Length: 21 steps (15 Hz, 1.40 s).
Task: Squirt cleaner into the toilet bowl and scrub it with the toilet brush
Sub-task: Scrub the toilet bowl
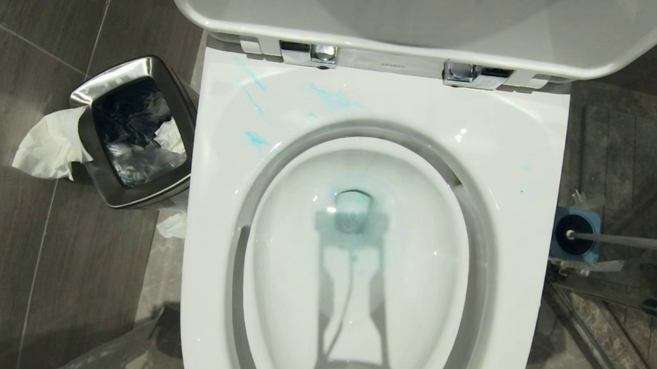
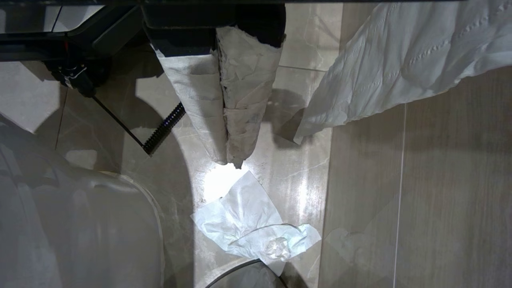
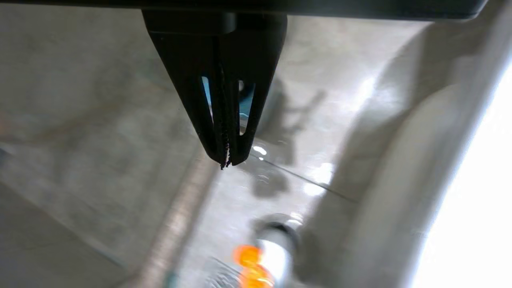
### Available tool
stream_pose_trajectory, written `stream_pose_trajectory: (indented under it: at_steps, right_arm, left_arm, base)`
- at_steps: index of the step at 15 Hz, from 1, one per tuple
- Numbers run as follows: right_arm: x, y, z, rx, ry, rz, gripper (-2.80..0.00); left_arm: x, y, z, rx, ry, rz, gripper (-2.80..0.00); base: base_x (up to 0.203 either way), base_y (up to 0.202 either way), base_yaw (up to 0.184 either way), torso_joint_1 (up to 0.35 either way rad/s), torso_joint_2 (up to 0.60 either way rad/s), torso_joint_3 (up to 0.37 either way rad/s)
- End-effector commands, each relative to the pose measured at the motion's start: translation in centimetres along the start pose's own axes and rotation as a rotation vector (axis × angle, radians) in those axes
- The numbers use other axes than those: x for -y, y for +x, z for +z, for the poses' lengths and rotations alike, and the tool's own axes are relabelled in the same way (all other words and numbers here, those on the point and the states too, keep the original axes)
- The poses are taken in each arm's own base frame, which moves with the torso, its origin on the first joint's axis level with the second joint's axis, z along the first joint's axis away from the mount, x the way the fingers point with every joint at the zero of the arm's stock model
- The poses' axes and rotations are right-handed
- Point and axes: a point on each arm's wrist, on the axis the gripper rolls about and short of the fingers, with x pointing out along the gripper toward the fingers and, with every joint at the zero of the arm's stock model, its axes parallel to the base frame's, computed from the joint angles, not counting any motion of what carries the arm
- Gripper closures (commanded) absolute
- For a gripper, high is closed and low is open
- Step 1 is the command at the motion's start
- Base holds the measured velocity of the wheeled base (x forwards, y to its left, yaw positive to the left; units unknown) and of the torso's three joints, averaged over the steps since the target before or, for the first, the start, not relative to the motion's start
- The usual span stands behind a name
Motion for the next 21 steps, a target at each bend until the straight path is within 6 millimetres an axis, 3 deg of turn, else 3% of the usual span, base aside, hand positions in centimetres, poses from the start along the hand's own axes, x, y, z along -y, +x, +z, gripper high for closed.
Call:
stream_pose_trajectory:
  at_steps: [1,5,8,10,13,16,18,21]
  right_arm:
    - [0.7,-2.7,-0.5,0.077,-0.002,0.088,0.00]
    - [0.9,-6.8,-2.1,0.157,-0.015,0.174,0.00]
    - [0.1,-7.9,-4.7,0.139,-0.015,0.260,0.00]
    - [-0.6,-7.9,-7.0,0.082,-0.005,0.296,0.00]
    - [-2.3,-7.5,-12.3,-0.053,0.002,0.339,0.00]
    - [-3.7,-6.8,-17.4,-0.046,-0.027,0.302,0.00]
    - [-4.1,-6.7,-19.2,-0.032,-0.028,0.240,0.00]
    - [-3.4,-5.2,-19.7,-0.164,-0.001,0.059,0.00]
  left_arm:
    - [0.0,0.0,0.0,-0.001,0.000,0.000,0.00]
    - [0.0,0.0,0.0,-0.002,0.000,0.000,0.00]
    - [0.0,0.0,0.0,-0.001,0.000,0.000,0.00]
    - [0.0,0.0,0.0,-0.003,0.000,0.000,0.00]
    - [0.0,0.0,0.0,-0.002,0.000,0.000,0.00]
    - [0.0,0.0,0.0,-0.002,0.000,0.000,0.00]
    - [0.0,0.0,0.0,-0.002,0.000,0.000,0.00]
    - [0.0,0.0,-0.1,-0.002,0.000,0.000,0.00]
  base:
    - [0.000,0.000,0.000,0.000,0.00,0.000]
    - [0.000,0.000,0.000,0.000,0.00,0.000]
    - [0.000,0.000,0.000,0.000,0.00,0.000]
    - [0.000,0.000,0.000,0.000,0.00,0.000]
    - [0.000,0.000,0.000,0.000,0.00,0.000]
    - [0.000,0.000,0.000,0.000,0.00,0.000]
    - [0.000,0.000,0.000,0.000,0.00,0.000]
    - [0.000,0.000,0.000,0.000,0.00,0.000]
